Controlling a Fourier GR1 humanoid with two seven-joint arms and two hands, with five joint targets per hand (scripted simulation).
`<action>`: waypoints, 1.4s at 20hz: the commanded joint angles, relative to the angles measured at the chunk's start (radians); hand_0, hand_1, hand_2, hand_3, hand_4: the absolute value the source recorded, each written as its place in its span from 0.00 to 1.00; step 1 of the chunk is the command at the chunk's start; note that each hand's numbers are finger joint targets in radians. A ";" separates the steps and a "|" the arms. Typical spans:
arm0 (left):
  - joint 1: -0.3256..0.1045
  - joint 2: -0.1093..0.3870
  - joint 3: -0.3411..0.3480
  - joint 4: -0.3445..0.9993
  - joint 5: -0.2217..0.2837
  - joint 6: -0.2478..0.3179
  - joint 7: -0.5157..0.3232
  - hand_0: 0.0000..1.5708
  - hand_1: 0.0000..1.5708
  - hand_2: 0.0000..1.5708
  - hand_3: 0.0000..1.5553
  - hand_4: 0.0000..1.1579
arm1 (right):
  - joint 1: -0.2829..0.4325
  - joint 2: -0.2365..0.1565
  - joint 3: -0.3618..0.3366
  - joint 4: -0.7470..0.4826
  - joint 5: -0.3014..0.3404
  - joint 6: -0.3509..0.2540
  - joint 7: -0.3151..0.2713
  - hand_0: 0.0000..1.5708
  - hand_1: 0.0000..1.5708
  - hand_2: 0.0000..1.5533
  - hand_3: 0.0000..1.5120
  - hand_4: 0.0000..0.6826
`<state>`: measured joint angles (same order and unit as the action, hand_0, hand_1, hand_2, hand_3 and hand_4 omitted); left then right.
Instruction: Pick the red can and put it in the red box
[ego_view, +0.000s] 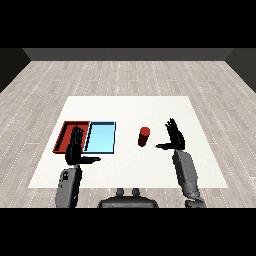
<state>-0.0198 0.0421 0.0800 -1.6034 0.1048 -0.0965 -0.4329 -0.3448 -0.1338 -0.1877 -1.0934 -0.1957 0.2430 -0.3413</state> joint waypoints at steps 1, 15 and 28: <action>-0.008 -0.020 -0.022 0.001 -0.025 0.027 -0.006 0.00 0.00 0.00 0.00 0.00 | -0.048 0.072 0.037 0.067 0.027 -0.063 -0.027 0.00 0.00 0.00 0.00 0.00; 0.003 0.000 -0.006 -0.035 0.010 0.013 0.028 0.00 0.00 0.00 0.00 0.00 | -0.042 0.099 0.066 0.179 -0.005 -0.015 -0.083 0.00 0.00 0.00 0.00 0.00; 0.047 -0.019 -0.040 -0.101 0.015 0.007 0.039 0.00 0.00 0.00 0.00 0.00 | -0.138 0.108 0.055 0.325 -0.033 -0.027 -0.128 0.00 0.00 0.00 0.00 0.00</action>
<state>0.0299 0.0333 0.0562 -1.6716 0.1192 -0.1006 -0.4252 -0.4945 -0.0278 -0.1461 -0.7589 -0.2227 0.2044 -0.4842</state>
